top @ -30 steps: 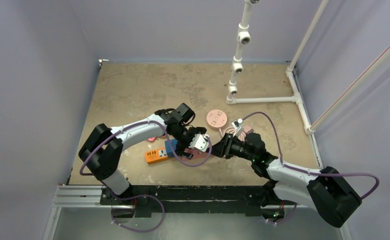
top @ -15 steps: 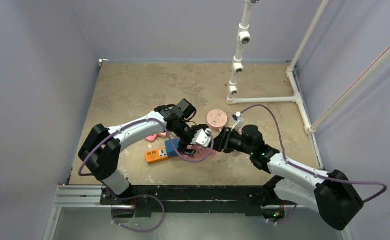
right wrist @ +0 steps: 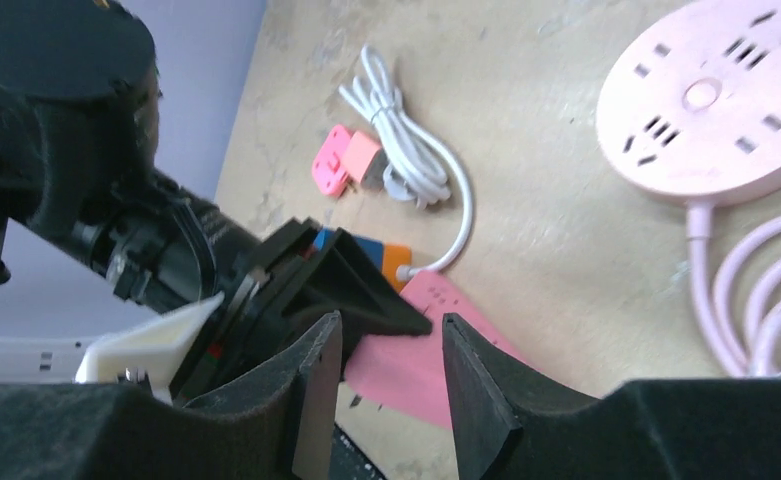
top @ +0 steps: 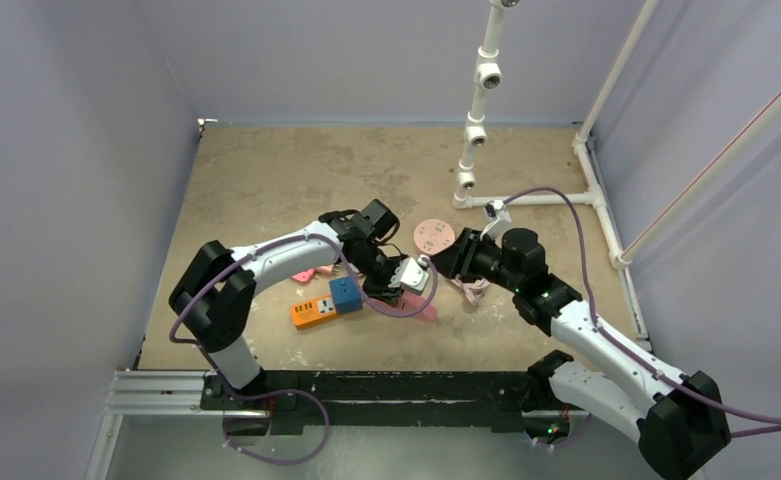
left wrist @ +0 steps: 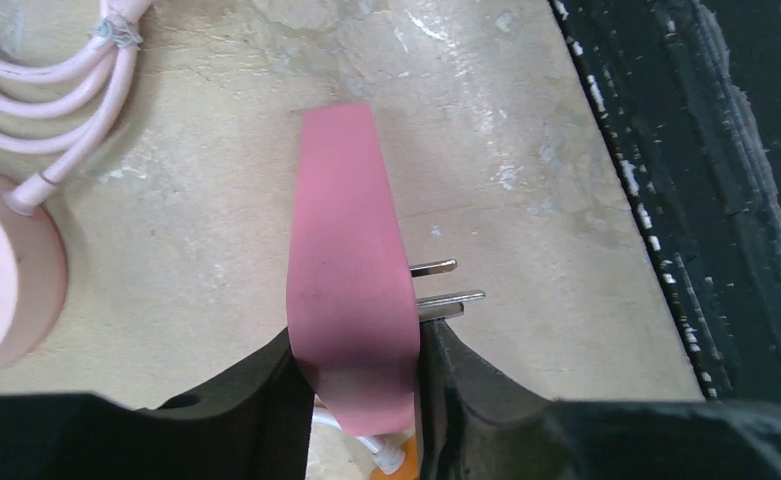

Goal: Insert the plug

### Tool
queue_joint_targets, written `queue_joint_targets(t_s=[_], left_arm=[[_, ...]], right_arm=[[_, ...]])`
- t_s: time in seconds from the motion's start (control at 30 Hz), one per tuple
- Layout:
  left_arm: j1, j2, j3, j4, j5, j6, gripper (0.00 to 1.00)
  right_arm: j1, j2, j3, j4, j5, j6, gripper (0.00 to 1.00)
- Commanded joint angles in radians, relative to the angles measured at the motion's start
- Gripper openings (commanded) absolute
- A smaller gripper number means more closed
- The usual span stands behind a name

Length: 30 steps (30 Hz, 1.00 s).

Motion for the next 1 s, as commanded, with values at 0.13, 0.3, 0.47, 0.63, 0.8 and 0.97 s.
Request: queue_joint_targets(t_s=[0.13,0.3,0.47,0.63,0.8,0.97], left_arm=[[-0.007,0.017,0.24,-0.479,0.191,0.446,0.0],[-0.011,-0.055,0.359,-0.691,0.212,0.878,0.0],[-0.011,-0.278,0.183,-0.414,0.087,1.122,0.0],[-0.007,-0.483,-0.094,0.029,0.057,1.248,0.0],[-0.007,-0.567,-0.178,0.19,0.098,1.301,0.0],[-0.007,-0.602,-0.192,0.257,0.109,1.362,0.0]], right_arm=[[-0.05,0.018,0.102,-0.054,-0.02,-0.075,0.54],[-0.055,0.031,0.04,0.058,-0.188,-0.067,0.65],[-0.056,0.019,-0.018,0.213,-0.39,-0.017,0.75],[-0.055,-0.021,-0.051,0.304,-0.481,0.043,0.77],[-0.058,-0.1,-0.15,0.501,-0.572,0.192,0.78],[-0.057,-0.096,-0.206,0.562,-0.598,0.219,0.81]])
